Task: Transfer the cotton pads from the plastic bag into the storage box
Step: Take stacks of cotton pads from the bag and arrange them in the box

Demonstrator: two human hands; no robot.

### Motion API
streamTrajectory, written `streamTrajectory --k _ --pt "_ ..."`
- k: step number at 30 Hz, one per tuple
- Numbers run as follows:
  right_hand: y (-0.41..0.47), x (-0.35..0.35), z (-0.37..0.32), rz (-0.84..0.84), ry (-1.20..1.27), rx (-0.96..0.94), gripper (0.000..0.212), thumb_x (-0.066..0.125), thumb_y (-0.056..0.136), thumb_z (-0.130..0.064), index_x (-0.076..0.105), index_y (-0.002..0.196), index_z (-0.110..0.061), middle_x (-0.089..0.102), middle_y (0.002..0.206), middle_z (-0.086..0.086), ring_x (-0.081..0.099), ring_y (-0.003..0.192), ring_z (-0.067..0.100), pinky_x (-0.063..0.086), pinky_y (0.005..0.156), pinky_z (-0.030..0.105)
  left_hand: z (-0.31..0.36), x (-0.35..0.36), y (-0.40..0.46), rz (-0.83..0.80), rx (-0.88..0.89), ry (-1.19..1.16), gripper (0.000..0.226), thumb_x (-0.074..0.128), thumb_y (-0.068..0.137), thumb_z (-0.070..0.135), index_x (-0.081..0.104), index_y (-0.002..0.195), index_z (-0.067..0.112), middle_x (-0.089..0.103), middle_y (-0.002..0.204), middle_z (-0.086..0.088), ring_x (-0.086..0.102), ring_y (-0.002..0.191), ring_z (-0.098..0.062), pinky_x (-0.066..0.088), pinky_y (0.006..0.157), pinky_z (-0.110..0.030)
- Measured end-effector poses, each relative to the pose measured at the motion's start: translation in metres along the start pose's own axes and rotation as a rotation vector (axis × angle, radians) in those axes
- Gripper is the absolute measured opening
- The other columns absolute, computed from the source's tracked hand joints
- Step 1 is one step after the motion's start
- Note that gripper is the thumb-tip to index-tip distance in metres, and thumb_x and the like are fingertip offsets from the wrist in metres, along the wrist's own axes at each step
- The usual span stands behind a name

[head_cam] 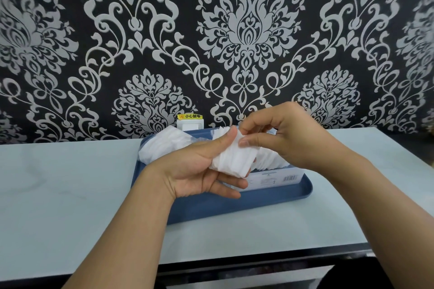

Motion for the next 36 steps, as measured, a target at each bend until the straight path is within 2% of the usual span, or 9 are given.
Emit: streamTrajectory --k 4,8,10,13,17,21,26,31,36 --pt "0.000 0.000 0.005 -0.020 0.118 0.026 0.007 0.078 0.083 -0.008 0.079 0.090 -0.005 0.076 0.081 0.006 0.066 0.070 0.017 0.054 0.070 0.024 -0.001 0.002 0.002 -0.007 -0.013 -0.018 0.096 0.087 0.045 0.068 0.070 0.117 0.006 0.067 0.104 -0.017 0.072 0.071 -0.026 0.060 0.055 -0.036" --pt "-0.002 0.001 0.007 0.054 0.128 0.028 0.007 0.079 0.083 -0.010 0.076 0.090 -0.008 0.073 0.077 0.005 0.064 0.067 0.016 0.055 0.070 0.031 0.003 0.007 0.002 -0.010 0.033 -0.020 0.064 0.094 0.057 0.045 0.075 0.105 0.008 0.073 0.093 -0.011 0.072 0.066 -0.022 0.059 0.050 -0.030" --pt "-0.003 0.005 0.010 0.108 0.092 0.042 0.018 0.077 0.086 -0.015 0.072 0.102 -0.016 0.070 0.089 -0.002 0.063 0.081 0.009 0.053 0.077 0.032 0.005 0.006 0.003 0.065 0.058 -0.020 0.039 0.080 0.071 0.021 0.071 0.105 0.006 0.073 0.087 -0.013 0.074 0.066 -0.021 0.057 0.047 -0.027" --pt "-0.003 0.022 0.011 0.002 0.188 0.103 0.037 0.062 0.098 -0.024 0.056 0.134 -0.023 0.060 0.121 -0.007 0.057 0.111 0.004 0.052 0.078 0.024 0.009 0.011 0.005 0.079 0.121 -0.029 0.035 0.058 0.074 0.005 0.071 0.106 0.007 0.074 0.090 -0.018 0.076 0.074 -0.026 0.057 0.048 -0.026" --pt "-0.001 0.041 0.011 -0.126 0.242 0.146 0.025 0.047 0.105 -0.024 0.060 0.121 -0.010 0.063 0.093 0.001 0.060 0.075 0.007 0.046 0.064 0.017 0.013 0.012 0.001 0.089 0.167 -0.035 0.046 0.046 0.062 -0.002 0.067 0.104 -0.001 0.071 0.082 -0.021 0.072 0.068 -0.032 0.055 0.043 -0.026" --pt "0.008 0.034 0.016 0.010 0.243 0.140 0.010 0.055 0.102 -0.015 0.062 0.102 -0.009 0.061 0.079 -0.004 0.056 0.063 0.002 0.044 0.056 0.018 0.024 0.004 0.005 0.245 0.251 -0.002 0.032 0.048 0.077 -0.007 0.066 0.104 -0.002 0.074 0.084 -0.018 0.075 0.077 -0.035 0.057 0.045 -0.024" --pt "0.024 0.026 0.022 0.227 0.328 0.217 0.018 0.054 0.103 -0.021 0.059 0.112 -0.006 0.068 0.092 0.009 0.064 0.073 0.008 0.052 0.062 0.025 0.042 -0.019 0.005 0.610 0.419 0.082 0.019 0.057 0.094 0.007 0.059 0.113 0.003 0.072 0.103 -0.020 0.076 0.088 -0.033 0.061 0.053 -0.031" --pt "0.043 0.028 0.031 0.133 0.470 0.331 0.037 0.056 0.101 -0.039 0.061 0.110 -0.003 0.067 0.091 0.006 0.066 0.081 0.015 0.057 0.074 0.032 0.058 -0.018 0.009 0.638 0.484 0.417 0.028 0.045 0.100 0.025 0.058 0.118 0.008 0.067 0.114 -0.015 0.068 0.096 -0.019 0.059 0.082 -0.041" --pt "0.034 0.038 0.046 0.009 0.710 0.409 0.030 0.060 0.098 -0.036 0.069 0.104 -0.008 0.072 0.089 0.002 0.067 0.083 0.012 0.055 0.071 0.024 0.062 -0.021 0.012 0.623 0.485 0.533 0.027 0.041 0.090 0.031 0.055 0.099 0.010 0.057 0.097 -0.007 0.055 0.091 -0.019 0.047 0.083 -0.038"
Point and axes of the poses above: each hand's wrist, its own y-axis towards the middle knuckle, its own x-axis out of the palm, z = x × y, the point moved 6 cm from there along y, towards the middle knuckle
